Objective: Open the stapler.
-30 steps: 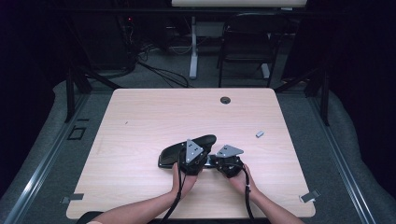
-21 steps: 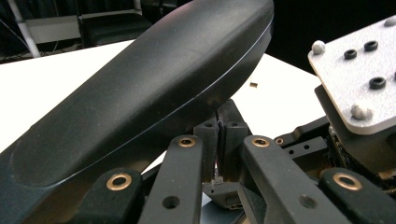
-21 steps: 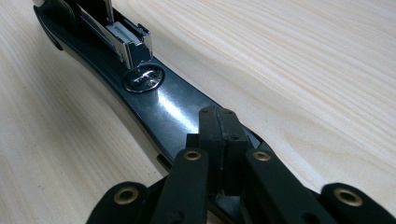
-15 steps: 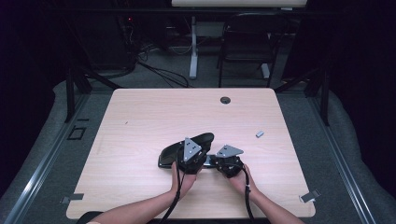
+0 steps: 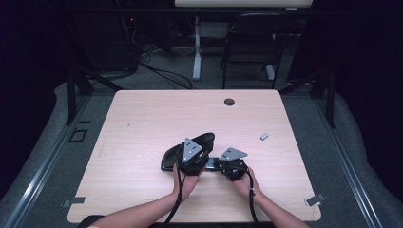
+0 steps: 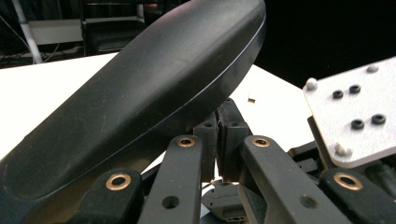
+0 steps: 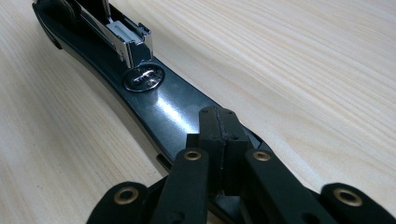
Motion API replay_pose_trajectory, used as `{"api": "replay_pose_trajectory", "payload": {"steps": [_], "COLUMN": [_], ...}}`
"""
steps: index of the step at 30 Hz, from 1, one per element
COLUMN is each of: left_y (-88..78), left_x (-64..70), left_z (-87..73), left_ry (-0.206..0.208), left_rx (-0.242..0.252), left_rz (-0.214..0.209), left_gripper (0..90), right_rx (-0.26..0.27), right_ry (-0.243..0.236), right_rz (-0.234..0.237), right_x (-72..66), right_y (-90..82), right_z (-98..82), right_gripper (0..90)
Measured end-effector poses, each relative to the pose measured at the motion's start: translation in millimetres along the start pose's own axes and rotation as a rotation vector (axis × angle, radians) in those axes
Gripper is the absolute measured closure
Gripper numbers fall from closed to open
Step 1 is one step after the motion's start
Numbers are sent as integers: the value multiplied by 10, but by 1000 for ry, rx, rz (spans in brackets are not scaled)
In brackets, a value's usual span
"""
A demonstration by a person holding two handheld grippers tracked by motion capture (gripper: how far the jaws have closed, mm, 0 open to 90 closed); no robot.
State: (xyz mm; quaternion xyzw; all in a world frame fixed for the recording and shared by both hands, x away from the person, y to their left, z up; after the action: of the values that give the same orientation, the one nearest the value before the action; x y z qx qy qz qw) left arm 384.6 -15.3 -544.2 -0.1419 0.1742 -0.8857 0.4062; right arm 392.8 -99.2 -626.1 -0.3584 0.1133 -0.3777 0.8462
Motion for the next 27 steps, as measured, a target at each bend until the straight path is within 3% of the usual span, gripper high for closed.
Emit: {"api": "replay_pose_trajectory", "payload": {"steps": [27], "left_y": [-209], "left_x": [-146], "left_z": [175], "left_ry": [-37], "left_rx": [47], "left_rz": [8], "left_gripper": [878], "right_rx": [-8], "right_ry": [-8], "right_rz": [-13], "right_x": [-9], "right_y": [-7], "right_z": [-4], "right_gripper": [900]}}
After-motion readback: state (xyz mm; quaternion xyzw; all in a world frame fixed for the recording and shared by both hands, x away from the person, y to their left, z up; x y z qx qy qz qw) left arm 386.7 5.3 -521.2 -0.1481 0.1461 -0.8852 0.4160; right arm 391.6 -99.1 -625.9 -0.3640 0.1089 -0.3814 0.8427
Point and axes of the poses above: each handheld gripper's, and its own axes: y roughly forward along the jaws, z roughly out of its top, x roughly to its right, the point moved 8 cm from there along y, roughly forward along the jaws, and after that the axes turned 7 degrees about -x, right-handed, at the moved point
